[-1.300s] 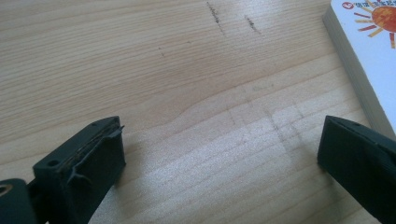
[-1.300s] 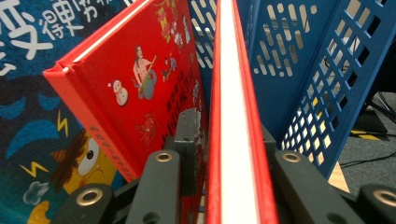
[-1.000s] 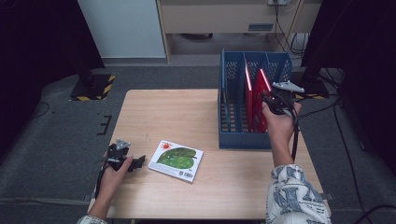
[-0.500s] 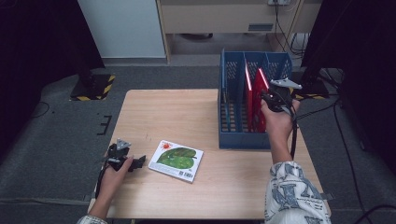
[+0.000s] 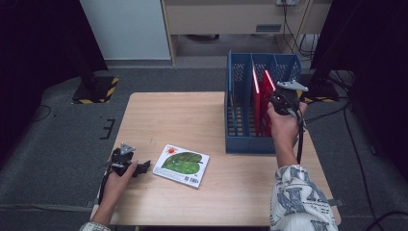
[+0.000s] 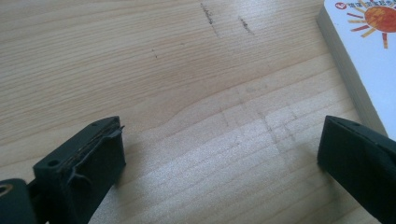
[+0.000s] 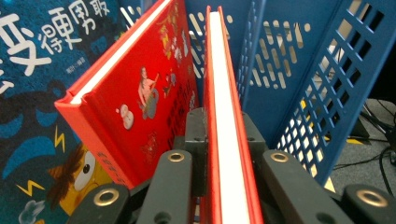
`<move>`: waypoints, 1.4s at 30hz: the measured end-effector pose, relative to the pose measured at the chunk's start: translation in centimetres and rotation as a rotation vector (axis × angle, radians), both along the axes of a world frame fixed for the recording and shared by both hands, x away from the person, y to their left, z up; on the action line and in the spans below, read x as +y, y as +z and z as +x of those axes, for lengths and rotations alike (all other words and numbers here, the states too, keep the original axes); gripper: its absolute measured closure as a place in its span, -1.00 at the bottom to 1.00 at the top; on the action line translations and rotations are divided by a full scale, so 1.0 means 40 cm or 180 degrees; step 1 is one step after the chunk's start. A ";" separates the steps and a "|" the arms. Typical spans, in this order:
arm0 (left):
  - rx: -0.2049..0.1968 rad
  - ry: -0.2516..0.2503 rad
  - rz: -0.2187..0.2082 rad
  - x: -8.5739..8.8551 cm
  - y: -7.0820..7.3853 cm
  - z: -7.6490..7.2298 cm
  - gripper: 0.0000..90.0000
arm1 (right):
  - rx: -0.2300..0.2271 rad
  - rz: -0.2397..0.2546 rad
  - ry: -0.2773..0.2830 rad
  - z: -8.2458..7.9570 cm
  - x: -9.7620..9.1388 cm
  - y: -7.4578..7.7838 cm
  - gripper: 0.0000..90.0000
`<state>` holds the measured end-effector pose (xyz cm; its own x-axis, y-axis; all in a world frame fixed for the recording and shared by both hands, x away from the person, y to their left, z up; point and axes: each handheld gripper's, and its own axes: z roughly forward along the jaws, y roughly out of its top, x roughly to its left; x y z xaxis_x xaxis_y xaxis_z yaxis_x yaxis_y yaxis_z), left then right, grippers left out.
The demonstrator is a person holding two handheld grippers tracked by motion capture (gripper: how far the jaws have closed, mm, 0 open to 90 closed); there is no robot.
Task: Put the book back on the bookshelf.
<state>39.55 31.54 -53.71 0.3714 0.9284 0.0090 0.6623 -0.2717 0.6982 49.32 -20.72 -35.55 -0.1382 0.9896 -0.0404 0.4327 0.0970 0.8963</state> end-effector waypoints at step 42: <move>0.0003 -0.0010 0.0005 -0.004 0.000 0.002 -1.00 | -0.0114 -0.0014 -0.0046 0.072 0.026 -0.013 0.73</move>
